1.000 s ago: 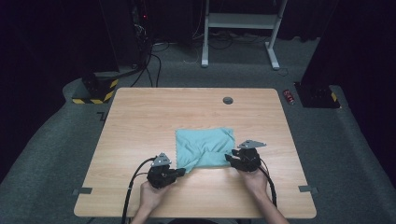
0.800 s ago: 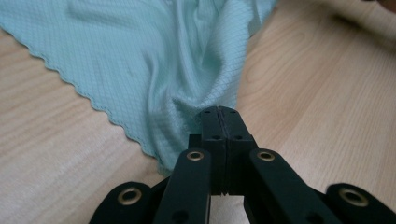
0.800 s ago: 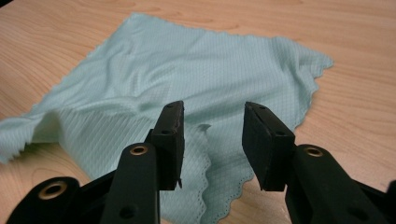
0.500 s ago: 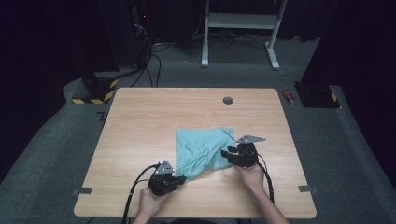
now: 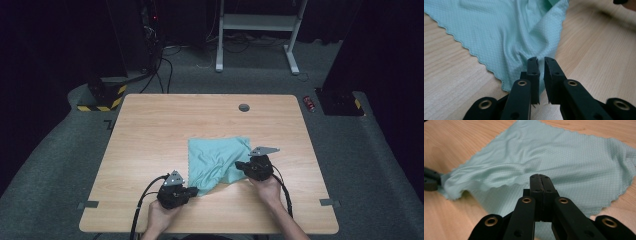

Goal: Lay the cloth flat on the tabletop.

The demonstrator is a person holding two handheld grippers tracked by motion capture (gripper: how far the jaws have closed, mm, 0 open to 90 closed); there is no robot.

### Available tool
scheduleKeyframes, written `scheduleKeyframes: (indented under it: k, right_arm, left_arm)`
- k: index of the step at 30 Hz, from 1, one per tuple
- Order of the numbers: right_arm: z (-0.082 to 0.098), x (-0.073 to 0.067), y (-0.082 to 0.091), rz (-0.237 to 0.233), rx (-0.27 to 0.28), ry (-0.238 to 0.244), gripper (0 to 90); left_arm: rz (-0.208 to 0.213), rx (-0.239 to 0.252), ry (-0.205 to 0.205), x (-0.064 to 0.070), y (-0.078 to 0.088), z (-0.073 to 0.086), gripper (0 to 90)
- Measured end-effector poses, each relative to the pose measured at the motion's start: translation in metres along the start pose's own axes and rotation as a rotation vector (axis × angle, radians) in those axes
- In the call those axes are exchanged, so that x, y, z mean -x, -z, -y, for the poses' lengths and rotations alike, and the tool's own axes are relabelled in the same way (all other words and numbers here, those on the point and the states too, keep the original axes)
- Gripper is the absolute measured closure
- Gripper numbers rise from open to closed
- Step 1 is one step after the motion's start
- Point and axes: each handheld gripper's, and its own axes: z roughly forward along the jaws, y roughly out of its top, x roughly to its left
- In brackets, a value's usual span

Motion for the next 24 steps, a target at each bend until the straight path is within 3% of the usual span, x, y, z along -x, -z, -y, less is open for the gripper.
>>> scheduleKeyframes:
  k: [4, 7, 8, 9, 12, 15, 17, 19, 20, 21, 24]
  right_arm:
    - [0.005, -0.003, 0.009, 0.014, 0.001, 0.008, 89.9]
    - [0.004, 0.001, 0.009, 0.043, -0.002, -0.013, 78.0]
    - [0.002, 0.004, 0.004, 0.049, -0.010, -0.043, 71.5]
    - [0.002, 0.004, 0.004, 0.049, -0.010, -0.043, 71.5]
    - [-0.004, 0.000, -0.011, 0.038, -0.040, -0.048, 59.9]
    - [-0.005, 0.000, -0.023, 0.077, -0.073, -0.039, 56.7]
    - [-0.004, 0.001, -0.026, 0.076, -0.082, -0.039, 56.9]
    - [-0.001, 0.001, -0.030, 0.078, -0.111, -0.030, 71.4]
    - [-0.001, 0.001, -0.030, 0.078, -0.111, -0.030, 71.4]
    - [0.000, 0.000, -0.028, 0.066, -0.112, -0.005, 81.1]
    - [0.000, -0.003, -0.024, 0.048, -0.107, 0.015, 88.7]
  left_arm:
    - [-0.035, 0.044, 0.021, -0.003, 0.006, -0.004, 75.0]
    - [-0.092, 0.059, 0.050, -0.008, 0.006, -0.010, 69.7]
    - [-0.138, 0.050, 0.053, -0.012, 0.002, -0.015, 62.7]
    - [-0.138, 0.050, 0.053, -0.012, 0.002, -0.015, 60.0]
    - [-0.213, 0.011, 0.066, -0.019, -0.011, -0.018, 55.1]
    - [-0.251, -0.007, 0.059, -0.020, -0.015, -0.017, 52.6]
    - [-0.281, -0.016, 0.046, -0.019, -0.019, -0.016, 52.0]
    - [-0.293, -0.011, 0.040, -0.019, -0.020, -0.015, 50.6]
    - [-0.299, -0.011, 0.034, -0.018, -0.021, -0.015, 50.6]
    - [-0.309, -0.013, 0.030, -0.018, -0.021, -0.015, 49.7]
    - [-0.314, -0.008, 0.021, -0.018, -0.021, -0.014, 48.4]
